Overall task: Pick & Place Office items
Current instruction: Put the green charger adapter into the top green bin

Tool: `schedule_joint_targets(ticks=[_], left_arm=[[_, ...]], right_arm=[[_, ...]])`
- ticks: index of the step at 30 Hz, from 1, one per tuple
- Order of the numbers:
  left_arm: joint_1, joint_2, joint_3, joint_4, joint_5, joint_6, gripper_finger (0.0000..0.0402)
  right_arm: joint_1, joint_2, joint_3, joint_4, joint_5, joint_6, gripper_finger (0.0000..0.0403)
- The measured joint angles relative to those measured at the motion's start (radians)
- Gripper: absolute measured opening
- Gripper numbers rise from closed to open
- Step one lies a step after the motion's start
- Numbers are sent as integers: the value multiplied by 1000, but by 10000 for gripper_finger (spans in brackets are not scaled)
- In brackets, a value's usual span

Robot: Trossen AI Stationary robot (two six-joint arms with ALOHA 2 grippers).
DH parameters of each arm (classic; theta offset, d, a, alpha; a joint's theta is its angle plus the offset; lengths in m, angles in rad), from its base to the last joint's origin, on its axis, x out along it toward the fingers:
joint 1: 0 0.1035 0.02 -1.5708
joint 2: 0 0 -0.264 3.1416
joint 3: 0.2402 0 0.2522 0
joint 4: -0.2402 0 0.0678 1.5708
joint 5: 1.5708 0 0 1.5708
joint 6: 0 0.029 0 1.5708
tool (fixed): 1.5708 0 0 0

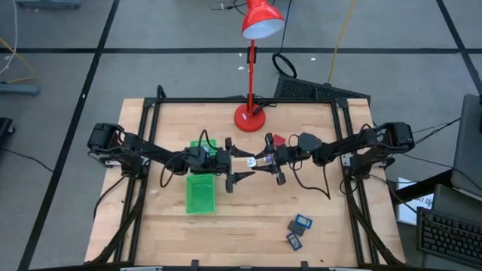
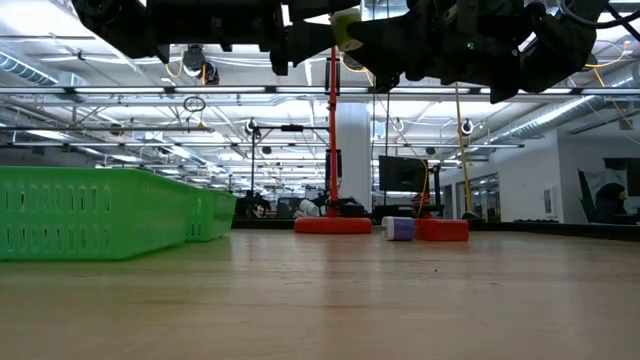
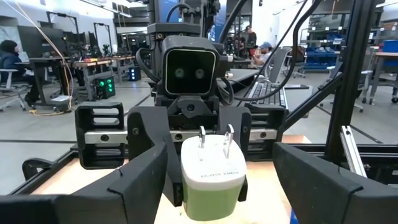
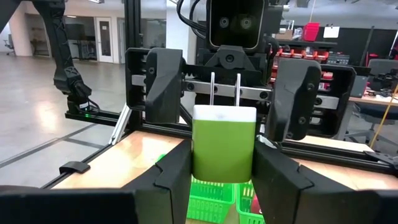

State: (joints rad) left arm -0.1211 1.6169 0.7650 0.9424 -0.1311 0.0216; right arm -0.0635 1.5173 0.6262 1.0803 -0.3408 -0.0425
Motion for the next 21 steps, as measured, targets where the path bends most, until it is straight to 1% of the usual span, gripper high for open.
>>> schedule_joint_targets(ticks=[2,9,13,17,21], left_arm=[[0,0,0,0,0,0,275],[0,0,0,-5,5,-2,201],[0,0,0,-5,5,-8,169],[0,0,0,-6,4,-8,152],[0,-1,0,-8,5,-8,156]], right_arm=[[0,0,0,0,0,0,133],[0,0,0,-18,4,-7,133],[0,0,0,-17,4,-7,133],[0,0,0,-16,4,-7,133],[0,0,-1,-7,3,-5,133]])
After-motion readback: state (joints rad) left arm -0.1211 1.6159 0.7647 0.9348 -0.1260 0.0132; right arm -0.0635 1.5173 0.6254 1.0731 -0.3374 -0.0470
